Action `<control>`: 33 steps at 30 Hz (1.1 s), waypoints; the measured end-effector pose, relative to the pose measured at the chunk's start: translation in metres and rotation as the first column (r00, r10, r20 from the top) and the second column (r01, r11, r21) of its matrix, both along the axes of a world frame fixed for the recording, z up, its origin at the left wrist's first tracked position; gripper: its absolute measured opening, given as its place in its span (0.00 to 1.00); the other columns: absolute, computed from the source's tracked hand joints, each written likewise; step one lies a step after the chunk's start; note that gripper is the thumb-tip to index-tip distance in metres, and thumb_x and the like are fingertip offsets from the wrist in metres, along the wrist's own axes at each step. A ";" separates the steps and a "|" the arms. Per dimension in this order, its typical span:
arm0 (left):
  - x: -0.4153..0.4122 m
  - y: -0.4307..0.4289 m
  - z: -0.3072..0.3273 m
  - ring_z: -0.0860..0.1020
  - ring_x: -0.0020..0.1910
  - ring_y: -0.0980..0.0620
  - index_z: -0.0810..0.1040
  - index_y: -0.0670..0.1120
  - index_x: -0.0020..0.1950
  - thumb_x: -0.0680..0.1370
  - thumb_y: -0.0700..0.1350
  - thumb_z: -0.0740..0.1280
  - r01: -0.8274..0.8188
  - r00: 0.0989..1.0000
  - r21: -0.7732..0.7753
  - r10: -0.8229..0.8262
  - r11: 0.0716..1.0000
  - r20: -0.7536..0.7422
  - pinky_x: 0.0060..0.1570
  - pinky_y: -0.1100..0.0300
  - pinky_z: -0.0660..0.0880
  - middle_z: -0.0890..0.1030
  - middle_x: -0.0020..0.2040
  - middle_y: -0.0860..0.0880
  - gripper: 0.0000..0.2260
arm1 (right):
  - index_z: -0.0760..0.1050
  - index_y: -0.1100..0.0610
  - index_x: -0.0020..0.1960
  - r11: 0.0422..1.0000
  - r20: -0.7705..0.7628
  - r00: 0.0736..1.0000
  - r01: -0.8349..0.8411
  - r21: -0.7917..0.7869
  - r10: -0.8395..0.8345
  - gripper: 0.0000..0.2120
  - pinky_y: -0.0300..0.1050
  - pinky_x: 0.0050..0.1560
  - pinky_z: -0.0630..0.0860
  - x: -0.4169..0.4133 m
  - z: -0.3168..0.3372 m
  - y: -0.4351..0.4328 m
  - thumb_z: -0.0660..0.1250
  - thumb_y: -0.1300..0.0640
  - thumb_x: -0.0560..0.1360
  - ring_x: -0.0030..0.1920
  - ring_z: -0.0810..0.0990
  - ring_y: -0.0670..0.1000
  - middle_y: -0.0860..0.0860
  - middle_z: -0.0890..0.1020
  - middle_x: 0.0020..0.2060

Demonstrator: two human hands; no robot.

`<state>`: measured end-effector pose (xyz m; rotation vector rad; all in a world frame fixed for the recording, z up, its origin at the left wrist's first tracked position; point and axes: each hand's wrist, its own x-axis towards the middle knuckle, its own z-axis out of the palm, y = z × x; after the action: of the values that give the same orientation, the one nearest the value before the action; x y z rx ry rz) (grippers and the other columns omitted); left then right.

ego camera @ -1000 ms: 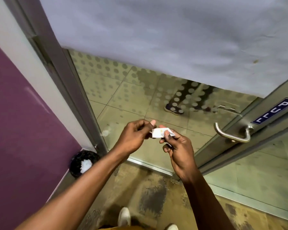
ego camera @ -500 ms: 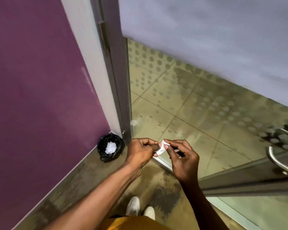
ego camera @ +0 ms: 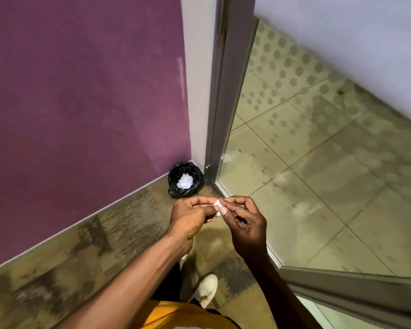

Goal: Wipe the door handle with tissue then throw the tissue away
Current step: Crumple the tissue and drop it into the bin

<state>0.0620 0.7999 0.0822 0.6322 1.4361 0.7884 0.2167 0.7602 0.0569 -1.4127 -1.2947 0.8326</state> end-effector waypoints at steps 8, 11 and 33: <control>-0.036 0.011 -0.037 0.88 0.39 0.54 0.89 0.42 0.50 0.76 0.31 0.80 -0.034 0.995 0.048 0.038 0.998 -0.092 0.40 0.67 0.81 0.91 0.40 0.46 0.07 | 0.87 0.55 0.52 0.874 -0.342 0.936 -0.101 -0.475 -0.078 0.06 0.44 0.37 0.80 -0.035 -0.028 0.037 0.77 0.55 0.78 0.39 0.86 0.50 0.56 0.90 0.40; -0.055 0.020 -0.058 0.87 0.39 0.47 0.87 0.39 0.49 0.77 0.27 0.77 -0.007 0.994 0.070 0.015 0.997 -0.111 0.48 0.54 0.84 0.89 0.37 0.46 0.08 | 0.87 0.53 0.48 0.872 -0.158 0.987 -0.069 -0.484 -0.009 0.04 0.39 0.33 0.79 -0.049 -0.047 0.052 0.77 0.53 0.78 0.34 0.85 0.46 0.52 0.89 0.35; -0.214 0.210 -0.252 0.84 0.62 0.34 0.84 0.41 0.58 0.85 0.47 0.67 0.592 0.378 -0.314 -0.600 0.742 -0.705 0.60 0.43 0.82 0.87 0.60 0.38 0.11 | 0.85 0.50 0.50 0.829 0.470 0.873 0.167 -0.534 0.127 0.09 0.43 0.45 0.72 -0.136 -0.250 0.252 0.76 0.45 0.75 0.50 0.87 0.55 0.50 0.89 0.44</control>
<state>-0.1522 1.0096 -0.1702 1.5275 1.7746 -0.1622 0.0805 1.0127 -0.1931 -2.2227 -1.4664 0.9197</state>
